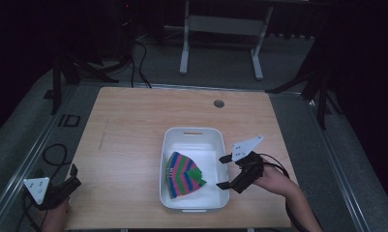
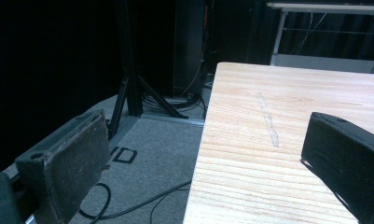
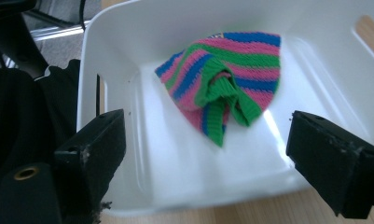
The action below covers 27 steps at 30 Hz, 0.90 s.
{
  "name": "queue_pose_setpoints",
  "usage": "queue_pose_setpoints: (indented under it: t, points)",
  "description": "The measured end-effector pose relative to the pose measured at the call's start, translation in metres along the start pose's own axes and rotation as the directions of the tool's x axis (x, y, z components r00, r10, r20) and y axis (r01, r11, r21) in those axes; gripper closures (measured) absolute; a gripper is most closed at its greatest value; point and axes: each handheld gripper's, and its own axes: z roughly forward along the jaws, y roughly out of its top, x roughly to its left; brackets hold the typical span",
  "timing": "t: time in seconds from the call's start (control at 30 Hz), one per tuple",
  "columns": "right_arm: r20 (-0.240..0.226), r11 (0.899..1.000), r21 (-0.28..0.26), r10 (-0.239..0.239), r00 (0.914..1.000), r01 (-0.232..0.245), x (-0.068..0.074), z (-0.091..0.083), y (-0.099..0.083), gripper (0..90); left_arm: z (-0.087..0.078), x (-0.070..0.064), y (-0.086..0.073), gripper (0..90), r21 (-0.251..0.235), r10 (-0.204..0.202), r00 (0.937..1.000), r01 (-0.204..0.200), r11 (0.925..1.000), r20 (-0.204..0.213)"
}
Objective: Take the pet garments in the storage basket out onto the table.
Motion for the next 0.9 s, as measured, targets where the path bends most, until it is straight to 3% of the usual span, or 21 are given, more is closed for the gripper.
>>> queue_pose_setpoints:
  t: [0.1, 0.27, 0.67, 0.73, 0.9]
  points:
    - [-0.030, 1.000, 0.009, -0.012, 0.9995, 0.012, 0.000, 0.008, 0.008, 11.9, 0.000, 0.000, 0.000, 1.4, 0.001, 0.002, 1.0000, -0.002, 1.0000, -0.001]
    - [-0.023, 0.999, 0.037, -0.023, 0.9995, 0.024, -0.001, 0.024, 0.019, 11.9, 0.000, 0.000, 0.000, 1.4, -0.001, 0.004, 1.0000, -0.004, 1.0000, -0.001]
    - [-0.056, 0.994, 0.102, -0.033, 0.9979, 0.038, -0.004, 0.067, 0.042, 12.8, 0.000, 0.000, 0.000, 1.4, -0.002, 0.001, 1.0000, -0.001, 1.0000, 0.001]
    - [-0.064, 0.986, 0.152, -0.054, 0.9965, 0.063, -0.005, 0.084, 0.047, 13.2, 0.000, 0.000, 0.000, 1.4, 0.000, 0.000, 1.0000, 0.000, 1.0000, 0.002]
    - [-0.060, 0.971, 0.215, -0.093, 0.9939, 0.104, -0.004, 0.106, 0.054, 13.7, 0.000, 0.000, 0.000, 1.4, 0.000, -0.002, 1.0000, 0.002, 1.0000, 0.006]
